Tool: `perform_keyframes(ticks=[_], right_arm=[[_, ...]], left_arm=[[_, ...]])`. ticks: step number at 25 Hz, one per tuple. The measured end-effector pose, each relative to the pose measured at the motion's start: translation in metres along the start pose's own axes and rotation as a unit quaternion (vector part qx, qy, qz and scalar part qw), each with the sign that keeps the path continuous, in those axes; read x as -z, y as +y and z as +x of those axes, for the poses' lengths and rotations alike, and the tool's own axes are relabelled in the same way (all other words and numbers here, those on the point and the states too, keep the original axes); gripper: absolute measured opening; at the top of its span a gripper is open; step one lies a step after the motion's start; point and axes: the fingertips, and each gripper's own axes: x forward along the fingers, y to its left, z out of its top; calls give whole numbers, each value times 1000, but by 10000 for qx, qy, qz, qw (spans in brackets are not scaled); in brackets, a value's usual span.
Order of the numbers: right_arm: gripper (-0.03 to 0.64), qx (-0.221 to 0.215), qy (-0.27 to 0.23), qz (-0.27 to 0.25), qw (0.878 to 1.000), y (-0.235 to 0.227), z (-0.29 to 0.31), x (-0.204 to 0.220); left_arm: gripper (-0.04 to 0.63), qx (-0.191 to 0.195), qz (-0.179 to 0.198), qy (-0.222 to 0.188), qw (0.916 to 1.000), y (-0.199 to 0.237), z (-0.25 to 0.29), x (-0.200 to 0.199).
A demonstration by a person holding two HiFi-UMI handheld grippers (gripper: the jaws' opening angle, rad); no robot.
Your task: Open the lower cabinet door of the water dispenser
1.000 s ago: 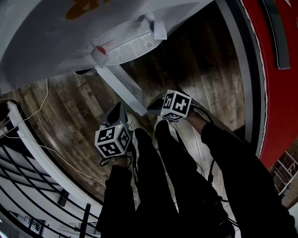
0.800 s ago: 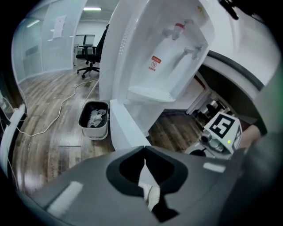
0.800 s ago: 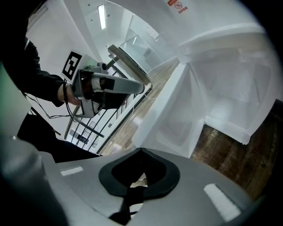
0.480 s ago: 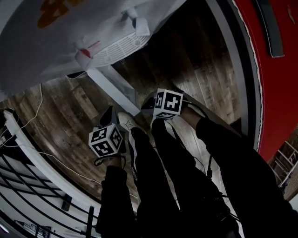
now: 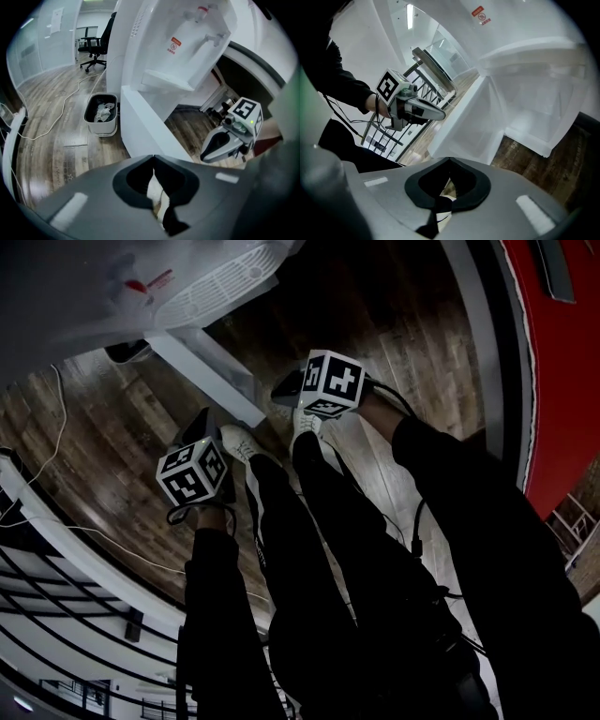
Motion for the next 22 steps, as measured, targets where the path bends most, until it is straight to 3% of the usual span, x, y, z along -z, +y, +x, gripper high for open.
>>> perform_keyframes(ticks=[8, 13, 19, 22], right_arm=[[-2, 175, -175, 195, 9995, -12, -6, -5], [-2, 211, -120, 148, 9996, -16, -4, -9], [-2, 229, -973, 666, 9928, -19, -19, -38], [-2, 63, -1231, 628, 9904, -13, -28, -48]], left_arm=[[8, 143, -34, 79, 9999, -1, 7, 5], [8, 242, 250, 175, 9992, -10, 14, 8], [8, 266, 174, 204, 9993, -12, 14, 12], [8, 277, 130, 212, 9993, -14, 16, 12]])
